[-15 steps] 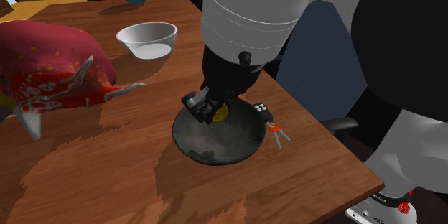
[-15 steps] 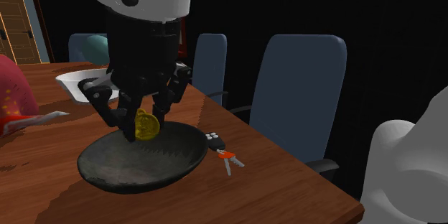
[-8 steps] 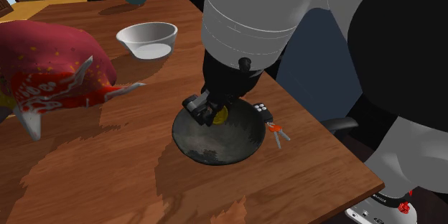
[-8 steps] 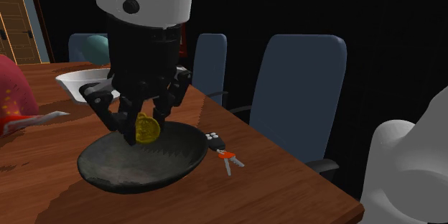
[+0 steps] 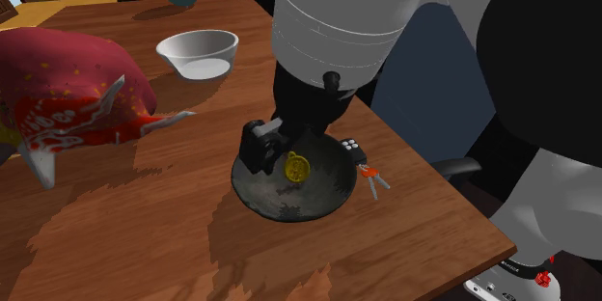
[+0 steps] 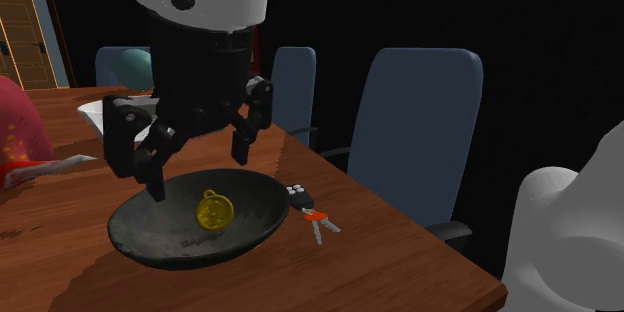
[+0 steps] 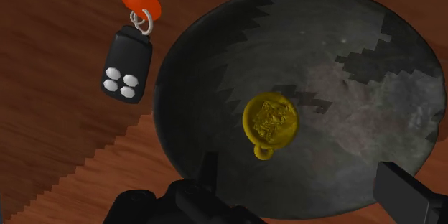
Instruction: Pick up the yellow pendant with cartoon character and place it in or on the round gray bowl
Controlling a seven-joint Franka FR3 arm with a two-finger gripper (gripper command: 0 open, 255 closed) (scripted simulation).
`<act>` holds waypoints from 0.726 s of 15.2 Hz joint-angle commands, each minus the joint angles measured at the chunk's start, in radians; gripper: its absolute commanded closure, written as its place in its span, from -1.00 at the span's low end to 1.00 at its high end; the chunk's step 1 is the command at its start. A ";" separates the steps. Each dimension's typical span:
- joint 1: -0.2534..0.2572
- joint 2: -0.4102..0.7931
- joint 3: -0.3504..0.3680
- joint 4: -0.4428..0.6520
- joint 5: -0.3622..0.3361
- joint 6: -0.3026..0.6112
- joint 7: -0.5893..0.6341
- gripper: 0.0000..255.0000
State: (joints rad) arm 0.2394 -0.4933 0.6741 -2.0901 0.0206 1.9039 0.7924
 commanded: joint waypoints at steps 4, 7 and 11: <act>0.003 -0.009 -0.007 0.106 0.003 -0.114 -0.003 -1.00; 0.004 -0.009 -0.007 0.106 0.003 -0.114 -0.003 -1.00; 0.004 -0.009 -0.007 0.106 0.003 -0.114 -0.003 -1.00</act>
